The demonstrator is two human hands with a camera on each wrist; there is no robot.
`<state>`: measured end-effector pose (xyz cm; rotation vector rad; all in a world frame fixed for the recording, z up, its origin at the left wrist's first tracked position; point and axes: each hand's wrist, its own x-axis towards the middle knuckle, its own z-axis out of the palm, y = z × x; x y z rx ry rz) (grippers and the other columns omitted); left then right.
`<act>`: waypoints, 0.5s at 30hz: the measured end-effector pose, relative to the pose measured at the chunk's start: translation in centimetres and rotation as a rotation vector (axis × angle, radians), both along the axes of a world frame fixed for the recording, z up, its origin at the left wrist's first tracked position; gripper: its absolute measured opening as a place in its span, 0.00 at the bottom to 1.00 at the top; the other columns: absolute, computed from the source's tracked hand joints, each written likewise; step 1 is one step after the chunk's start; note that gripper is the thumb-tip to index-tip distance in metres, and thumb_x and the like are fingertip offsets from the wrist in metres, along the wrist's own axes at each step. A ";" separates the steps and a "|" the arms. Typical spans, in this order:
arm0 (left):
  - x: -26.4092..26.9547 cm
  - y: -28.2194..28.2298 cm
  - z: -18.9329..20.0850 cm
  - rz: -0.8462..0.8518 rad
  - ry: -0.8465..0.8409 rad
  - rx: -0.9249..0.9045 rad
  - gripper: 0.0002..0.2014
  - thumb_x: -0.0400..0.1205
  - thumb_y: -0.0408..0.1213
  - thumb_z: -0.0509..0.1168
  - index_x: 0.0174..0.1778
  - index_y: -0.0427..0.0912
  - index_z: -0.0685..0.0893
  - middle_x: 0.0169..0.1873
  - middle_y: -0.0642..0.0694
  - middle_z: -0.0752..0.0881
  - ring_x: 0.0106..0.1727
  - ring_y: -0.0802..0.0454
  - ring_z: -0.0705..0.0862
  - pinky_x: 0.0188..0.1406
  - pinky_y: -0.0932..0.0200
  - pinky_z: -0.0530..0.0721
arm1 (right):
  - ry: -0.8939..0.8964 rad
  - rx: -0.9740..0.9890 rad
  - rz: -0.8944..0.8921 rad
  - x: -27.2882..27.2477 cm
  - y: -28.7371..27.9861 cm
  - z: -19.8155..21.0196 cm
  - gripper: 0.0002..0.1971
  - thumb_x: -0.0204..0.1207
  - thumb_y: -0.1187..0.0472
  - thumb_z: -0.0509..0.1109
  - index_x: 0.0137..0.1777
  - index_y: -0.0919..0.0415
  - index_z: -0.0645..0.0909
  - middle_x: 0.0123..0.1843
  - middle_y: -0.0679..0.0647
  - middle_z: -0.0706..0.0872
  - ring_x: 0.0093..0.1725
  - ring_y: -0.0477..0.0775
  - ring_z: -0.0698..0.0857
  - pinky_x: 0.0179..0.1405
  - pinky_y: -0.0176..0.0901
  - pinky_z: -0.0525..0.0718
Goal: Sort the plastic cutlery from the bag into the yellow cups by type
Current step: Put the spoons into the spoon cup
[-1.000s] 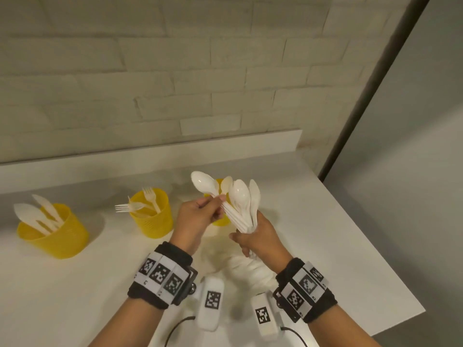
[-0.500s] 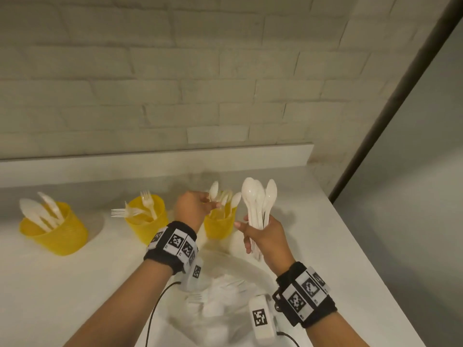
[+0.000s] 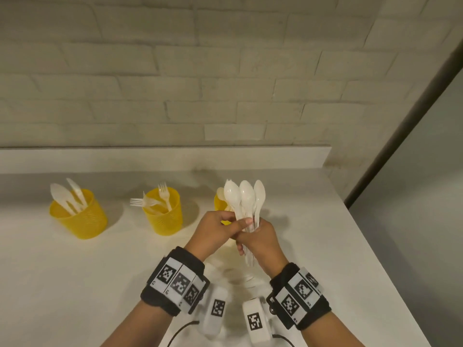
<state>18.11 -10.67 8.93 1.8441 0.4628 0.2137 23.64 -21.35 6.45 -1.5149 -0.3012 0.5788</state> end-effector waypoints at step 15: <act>0.1 1.0 0.5 0.096 -0.116 -0.579 0.08 0.80 0.37 0.64 0.43 0.40 0.89 0.20 0.52 0.74 0.24 0.58 0.72 0.31 0.70 0.80 | -0.060 0.094 0.080 -0.7 -1.5 1.0 0.20 0.83 0.53 0.57 0.49 0.73 0.78 0.32 0.62 0.84 0.16 0.53 0.77 0.15 0.39 0.76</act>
